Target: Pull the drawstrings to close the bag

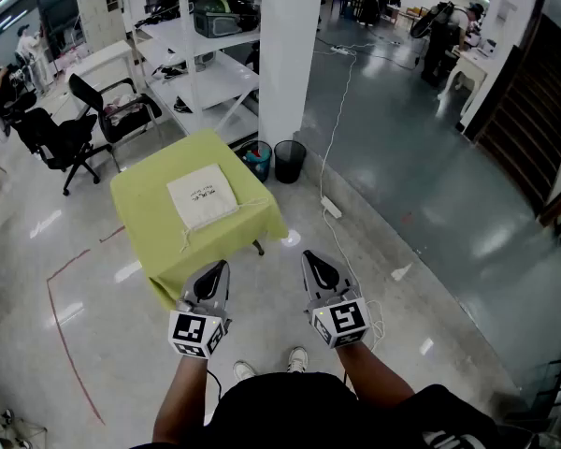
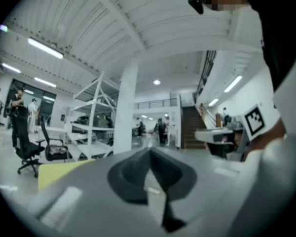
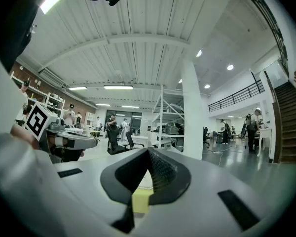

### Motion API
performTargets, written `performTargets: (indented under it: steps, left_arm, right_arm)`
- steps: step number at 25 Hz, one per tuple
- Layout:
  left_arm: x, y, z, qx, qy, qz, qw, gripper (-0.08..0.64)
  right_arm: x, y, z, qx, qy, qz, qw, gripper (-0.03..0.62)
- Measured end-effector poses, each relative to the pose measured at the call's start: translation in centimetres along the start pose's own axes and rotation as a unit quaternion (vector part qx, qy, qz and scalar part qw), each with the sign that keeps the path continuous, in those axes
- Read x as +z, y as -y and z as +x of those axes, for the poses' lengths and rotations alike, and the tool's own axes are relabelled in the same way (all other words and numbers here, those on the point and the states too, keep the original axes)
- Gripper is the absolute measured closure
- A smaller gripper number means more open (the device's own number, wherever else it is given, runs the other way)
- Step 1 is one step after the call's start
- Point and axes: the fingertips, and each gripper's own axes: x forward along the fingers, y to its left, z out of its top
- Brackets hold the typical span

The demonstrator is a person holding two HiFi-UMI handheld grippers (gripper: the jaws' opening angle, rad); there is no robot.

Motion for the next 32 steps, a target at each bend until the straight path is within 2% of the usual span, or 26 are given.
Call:
performTargets:
  steps: [6, 13, 21, 32]
  left_arm:
    - [0.2, 0.1, -0.6, -0.008, 0.005, 0.000, 1.0000, 0.554]
    - [-0.8, -1.6, -3.2, -0.005, -0.002, -0.007, 1.0000, 0.554]
    - [-2.9, -3.8, -4.9, -0.003, -0.022, -0.012, 0.9997, 0.554]
    - [-5.4, -8.2, -3.0, 0.019, -0.046, -0.024, 0.9985, 0.554]
  right_arm:
    - [0.0, -0.9, -0.2, -0.004, -0.004, -0.003, 1.000, 0.586]
    - [0.0, -3.9, -0.1, -0.008, -0.001, -0.005, 1.000, 0.585]
    - [-2.3, -5.9, 0.5, -0.015, -0.021, 0.018, 1.000, 0.584]
    - [-3.4, -6.3, 6.5, 0.017, -0.024, 0.019, 0.999, 0.584]
